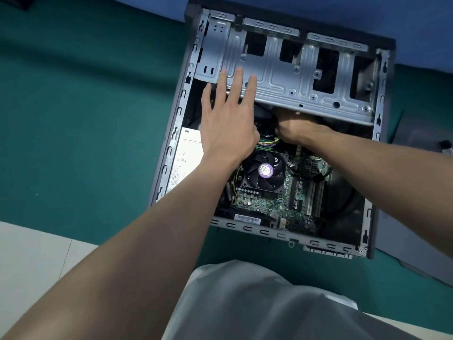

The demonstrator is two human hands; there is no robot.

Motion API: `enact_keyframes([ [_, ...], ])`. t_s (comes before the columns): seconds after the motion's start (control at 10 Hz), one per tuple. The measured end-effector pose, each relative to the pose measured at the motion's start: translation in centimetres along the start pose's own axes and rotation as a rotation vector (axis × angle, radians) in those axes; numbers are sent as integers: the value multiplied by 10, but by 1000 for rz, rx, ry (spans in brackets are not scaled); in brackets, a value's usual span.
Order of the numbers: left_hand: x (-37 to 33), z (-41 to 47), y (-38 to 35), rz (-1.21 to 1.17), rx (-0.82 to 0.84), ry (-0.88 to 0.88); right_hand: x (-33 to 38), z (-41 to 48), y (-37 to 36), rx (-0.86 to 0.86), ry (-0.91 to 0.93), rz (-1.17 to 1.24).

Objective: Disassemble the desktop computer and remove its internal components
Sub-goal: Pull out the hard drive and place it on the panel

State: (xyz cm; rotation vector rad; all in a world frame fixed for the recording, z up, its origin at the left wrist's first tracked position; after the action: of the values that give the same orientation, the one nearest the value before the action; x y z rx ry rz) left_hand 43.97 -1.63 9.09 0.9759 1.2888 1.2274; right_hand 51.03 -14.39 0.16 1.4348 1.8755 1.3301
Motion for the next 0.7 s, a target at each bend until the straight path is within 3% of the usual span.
enact_keyframes([
  [0.1,-1,0,0,1,-1,-3,-1,6,4,42,-1,-38],
  [0.3,-1,-1,1,-5,-12,-1,-1,-2,5,-35,19,-73],
  [0.7,0,-1,1,-2,-21,1,2,-1,2,69,-11,-58],
])
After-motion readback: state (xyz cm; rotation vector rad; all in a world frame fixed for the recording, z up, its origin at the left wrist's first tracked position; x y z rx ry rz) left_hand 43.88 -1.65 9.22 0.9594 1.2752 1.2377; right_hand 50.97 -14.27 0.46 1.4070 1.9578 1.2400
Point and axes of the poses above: each hand's wrist, its own z-axis towards the middle knuckle, its own y-axis out of the back of the hand, x = y × z, the point moved 7 cm from there along z, towards the middle knuckle, and after that the axes turned 5 degrees about -x, right-handed, at the moved point
